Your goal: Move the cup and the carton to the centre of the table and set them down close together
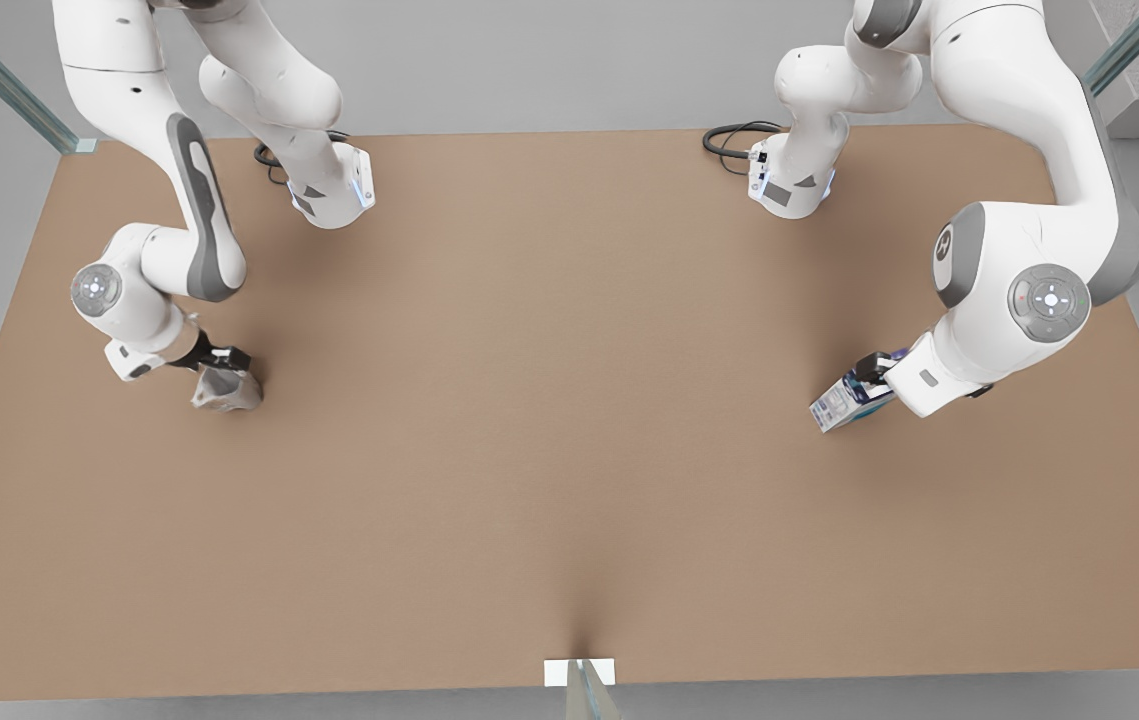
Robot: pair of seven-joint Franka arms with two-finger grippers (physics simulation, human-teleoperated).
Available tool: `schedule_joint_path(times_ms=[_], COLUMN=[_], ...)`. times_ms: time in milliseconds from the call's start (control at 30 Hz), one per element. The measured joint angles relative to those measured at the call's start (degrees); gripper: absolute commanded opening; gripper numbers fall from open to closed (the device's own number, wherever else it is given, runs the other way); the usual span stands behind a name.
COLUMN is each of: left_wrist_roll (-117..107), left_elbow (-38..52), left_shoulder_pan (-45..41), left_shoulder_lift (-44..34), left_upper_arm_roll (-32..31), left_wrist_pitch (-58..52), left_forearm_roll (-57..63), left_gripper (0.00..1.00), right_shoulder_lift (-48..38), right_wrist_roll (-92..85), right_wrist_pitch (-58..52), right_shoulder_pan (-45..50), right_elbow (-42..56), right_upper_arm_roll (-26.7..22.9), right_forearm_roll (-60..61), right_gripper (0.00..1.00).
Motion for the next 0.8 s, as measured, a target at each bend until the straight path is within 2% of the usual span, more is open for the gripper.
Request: schedule_joint_path(times_ms=[67,167,300,367,700,767,800], left_wrist_roll=[0.0,0.0,0.0,0.0,0.1,0.1,0.1], left_elbow=[0.0,0.0,0.0,0.0,0.0,0.0,0.0], left_shoulder_pan=[0.0,0.0,0.0,0.0,0.0,0.0,0.0], left_shoulder_lift=[0.1,0.1,0.1,0.1,0.3,0.2,0.2], left_upper_arm_roll=[0.0,0.0,0.0,0.0,0.0,0.0,0.0], left_wrist_pitch=[0.0,0.0,0.0,0.0,0.1,0.1,0.1], left_forearm_roll=[0.0,0.0,0.0,0.0,0.0,-0.1,-0.1], left_gripper=[1.00,1.00,1.00,1.00,1.00,1.00,1.00], right_shoulder_lift=[1.1,1.6,2.7,4.6,8.6,9.7,10.5], right_wrist_roll=[0.0,0.0,-2.1,-4.4,-5.0,-4.9,-4.9], right_wrist_pitch=[1.3,1.7,3.0,2.8,3.0,4.0,4.9], right_shoulder_pan=[1.7,10.2,4.9,6.3,6.6,6.1,6.2], right_elbow=[-0.7,1.6,2.4,2.5,1.0,1.0,1.0], right_upper_arm_roll=[0.0,0.1,0.0,-2.4,-2.4,-2.4,-2.4], right_forearm_roll=[0.0,-0.1,-0.1,-0.2,-0.2,-0.2,-0.2], right_gripper=[1.00,1.00,1.00,1.00,1.00,0.79,0.76])
